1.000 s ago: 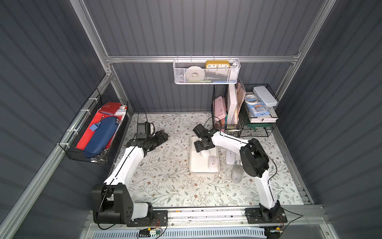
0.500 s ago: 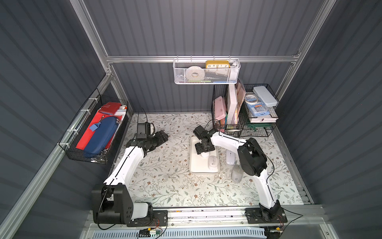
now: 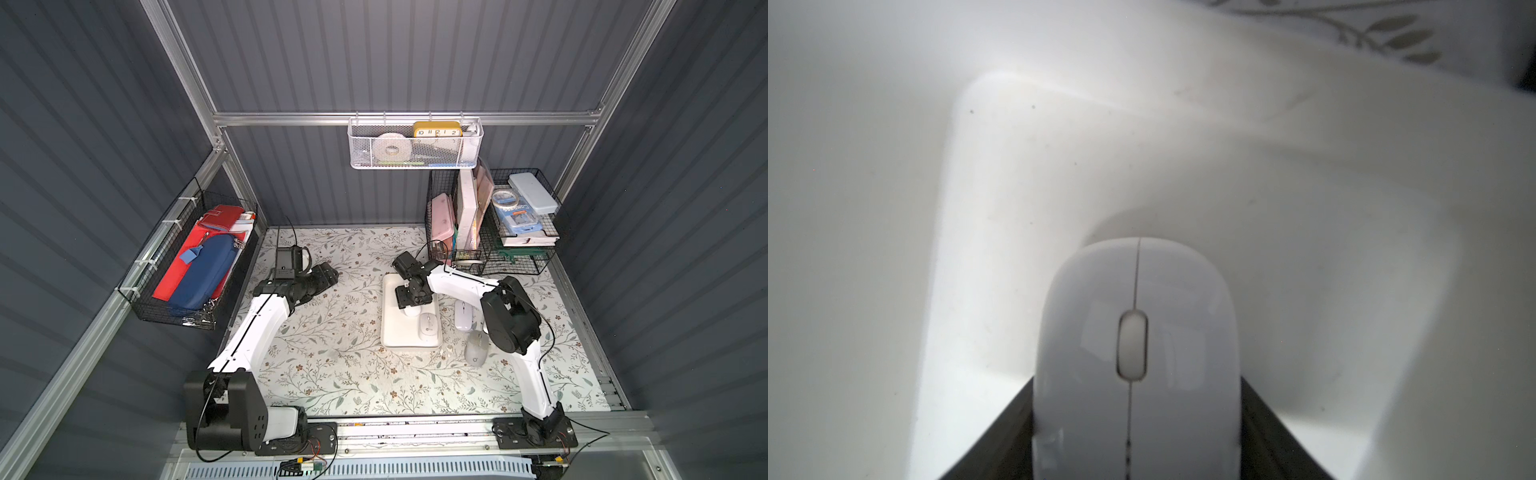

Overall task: Take out the mouse from the storage box
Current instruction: Pick up the mouse from the storage box.

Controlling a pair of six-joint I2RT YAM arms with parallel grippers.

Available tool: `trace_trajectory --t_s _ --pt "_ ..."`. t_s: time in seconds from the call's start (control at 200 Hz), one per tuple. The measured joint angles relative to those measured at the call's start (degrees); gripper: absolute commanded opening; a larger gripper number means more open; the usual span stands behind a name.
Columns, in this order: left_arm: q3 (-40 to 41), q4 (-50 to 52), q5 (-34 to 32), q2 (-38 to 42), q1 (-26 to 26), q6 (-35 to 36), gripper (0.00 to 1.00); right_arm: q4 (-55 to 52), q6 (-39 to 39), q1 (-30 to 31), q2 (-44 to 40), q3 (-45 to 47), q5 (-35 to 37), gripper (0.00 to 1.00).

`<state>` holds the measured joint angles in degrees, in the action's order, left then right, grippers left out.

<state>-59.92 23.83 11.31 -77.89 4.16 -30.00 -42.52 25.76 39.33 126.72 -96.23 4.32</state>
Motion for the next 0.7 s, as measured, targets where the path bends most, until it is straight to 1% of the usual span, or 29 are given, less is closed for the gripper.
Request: trace_trajectory --t_s 0.355,0.58,0.7 --pt "0.3 -0.1 0.0 0.3 0.0 0.0 0.77 -0.1 0.5 -0.2 -3.5 2.5 0.1 0.54" --pt "0.5 -0.2 0.1 0.4 0.0 0.0 0.77 -0.3 1.9 -1.7 -7.7 5.2 0.6 0.54" --pt "0.5 -0.2 0.1 0.5 0.0 0.0 0.77 -0.4 3.3 -2.5 -11.1 8.1 2.2 0.54"
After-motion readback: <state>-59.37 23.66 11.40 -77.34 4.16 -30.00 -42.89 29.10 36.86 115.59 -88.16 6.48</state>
